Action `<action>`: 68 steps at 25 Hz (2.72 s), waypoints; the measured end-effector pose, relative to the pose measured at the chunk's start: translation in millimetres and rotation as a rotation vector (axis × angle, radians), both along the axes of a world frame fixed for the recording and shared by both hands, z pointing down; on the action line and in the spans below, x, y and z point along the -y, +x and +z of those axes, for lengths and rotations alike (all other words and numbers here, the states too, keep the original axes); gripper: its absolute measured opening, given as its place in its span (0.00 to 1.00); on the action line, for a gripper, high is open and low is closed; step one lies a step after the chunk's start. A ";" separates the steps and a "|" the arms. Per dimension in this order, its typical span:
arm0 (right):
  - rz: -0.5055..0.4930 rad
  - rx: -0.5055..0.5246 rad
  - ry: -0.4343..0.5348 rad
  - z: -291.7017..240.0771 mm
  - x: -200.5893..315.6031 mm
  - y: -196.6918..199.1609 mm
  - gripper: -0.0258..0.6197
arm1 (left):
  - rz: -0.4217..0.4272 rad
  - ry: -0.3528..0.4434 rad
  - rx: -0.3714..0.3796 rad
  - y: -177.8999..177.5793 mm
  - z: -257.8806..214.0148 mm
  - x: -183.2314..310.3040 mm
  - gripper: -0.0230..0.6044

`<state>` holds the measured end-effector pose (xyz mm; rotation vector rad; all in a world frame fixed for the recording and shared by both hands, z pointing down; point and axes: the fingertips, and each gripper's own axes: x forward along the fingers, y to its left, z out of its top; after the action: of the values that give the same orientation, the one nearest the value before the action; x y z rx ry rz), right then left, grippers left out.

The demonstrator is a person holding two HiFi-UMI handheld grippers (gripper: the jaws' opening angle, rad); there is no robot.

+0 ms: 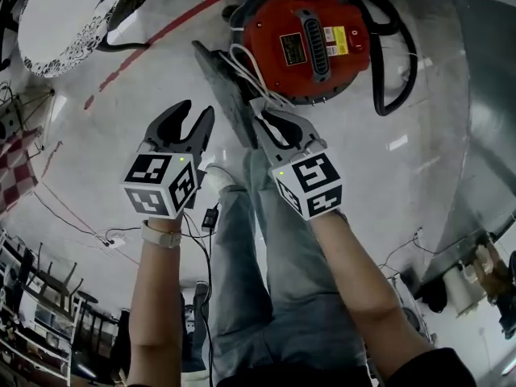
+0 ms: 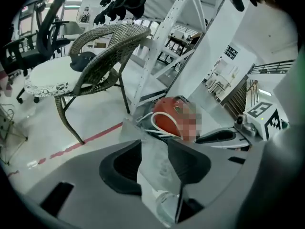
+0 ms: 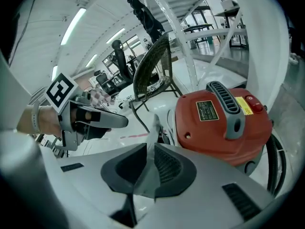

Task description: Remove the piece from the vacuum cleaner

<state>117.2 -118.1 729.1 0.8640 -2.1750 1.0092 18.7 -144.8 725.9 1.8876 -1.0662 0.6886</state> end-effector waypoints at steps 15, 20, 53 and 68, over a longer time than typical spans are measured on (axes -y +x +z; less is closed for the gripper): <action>-0.065 0.009 -0.018 44.6 6.8 -16.5 0.14 | -0.081 -0.073 -0.063 16.6 66.0 28.7 0.36; -0.064 0.030 -0.044 51.8 4.1 -22.0 0.15 | -0.086 -0.075 -0.070 20.0 76.1 40.4 0.36; 0.001 0.010 -0.022 61.3 -7.5 -30.5 0.10 | 0.011 -0.090 -0.054 29.3 81.3 30.6 0.09; 0.045 -0.019 -0.034 65.7 -17.7 -38.8 0.10 | 0.033 -0.073 -0.083 21.4 77.0 22.7 0.09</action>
<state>78.4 -100.4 794.8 0.9071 -2.1252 1.0519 40.1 -167.6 802.9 1.8576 -0.9478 0.6539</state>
